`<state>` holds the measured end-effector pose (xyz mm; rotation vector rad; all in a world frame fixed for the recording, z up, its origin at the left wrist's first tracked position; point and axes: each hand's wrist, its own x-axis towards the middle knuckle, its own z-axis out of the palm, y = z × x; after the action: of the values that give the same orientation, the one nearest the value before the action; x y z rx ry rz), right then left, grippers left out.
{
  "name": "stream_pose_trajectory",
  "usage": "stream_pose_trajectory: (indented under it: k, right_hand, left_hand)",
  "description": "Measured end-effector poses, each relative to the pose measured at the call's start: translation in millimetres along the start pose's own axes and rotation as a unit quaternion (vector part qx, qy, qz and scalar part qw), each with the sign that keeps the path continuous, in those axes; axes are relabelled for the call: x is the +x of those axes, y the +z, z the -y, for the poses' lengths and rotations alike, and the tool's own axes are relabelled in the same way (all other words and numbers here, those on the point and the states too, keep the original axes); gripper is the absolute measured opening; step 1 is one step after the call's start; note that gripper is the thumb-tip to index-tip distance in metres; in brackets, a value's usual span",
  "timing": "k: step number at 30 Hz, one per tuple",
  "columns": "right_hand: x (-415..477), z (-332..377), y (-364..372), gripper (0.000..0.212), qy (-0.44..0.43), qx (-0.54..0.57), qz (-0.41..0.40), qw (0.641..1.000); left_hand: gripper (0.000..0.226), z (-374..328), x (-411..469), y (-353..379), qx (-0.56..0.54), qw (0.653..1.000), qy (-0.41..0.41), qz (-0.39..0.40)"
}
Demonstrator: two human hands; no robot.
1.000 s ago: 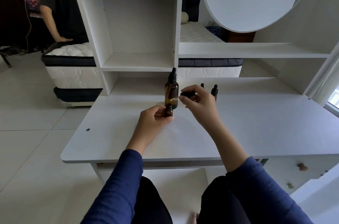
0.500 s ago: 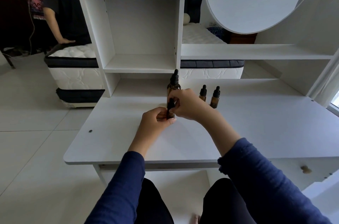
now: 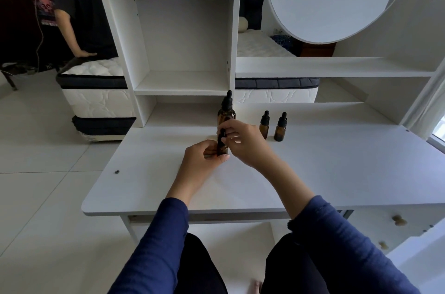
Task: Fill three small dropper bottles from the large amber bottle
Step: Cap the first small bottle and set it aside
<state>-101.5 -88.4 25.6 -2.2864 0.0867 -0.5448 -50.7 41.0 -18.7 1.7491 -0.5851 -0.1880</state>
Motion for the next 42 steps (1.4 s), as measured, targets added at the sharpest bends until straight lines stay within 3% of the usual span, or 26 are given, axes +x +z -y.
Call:
stream_pose_trajectory:
  k: [9, 18, 23, 31, 36, 42]
  right_hand:
    - [-7.1, -5.2, 12.2, 0.030, -0.004, 0.079, -0.055, 0.995]
    - [-1.5, -9.3, 17.5, 0.026, -0.006, 0.050, -0.089, 0.995]
    - [-7.4, -10.3, 12.0, 0.020, 0.011, 0.145, -0.061, 0.988]
    - [-5.1, -10.6, 17.7, 0.021, 0.019, 0.116, -0.102, 0.988]
    - [-11.6, -11.8, 19.7, 0.026, 0.030, 0.166, -0.057, 0.984]
    - [-6.3, -8.4, 17.8, 0.016, 0.034, 0.122, -0.086, 0.988]
  left_hand:
    - [0.017, 3.7, 2.5, -1.3, 0.007, 1.000, -0.001, 0.008]
    - [0.018, 3.6, 3.8, -1.5, 0.012, 1.000, -0.009, 0.003]
    - [0.017, 4.0, 4.7, -1.6, 0.007, 1.000, -0.020, -0.002]
    - [0.018, 2.8, 4.5, -0.9, 0.018, 1.000, -0.012, -0.002]
    - [0.017, -1.1, 3.3, -0.2, 0.005, 1.000, -0.013, -0.005]
    - [0.019, -2.7, 3.4, 1.2, 0.009, 1.000, -0.007, -0.022]
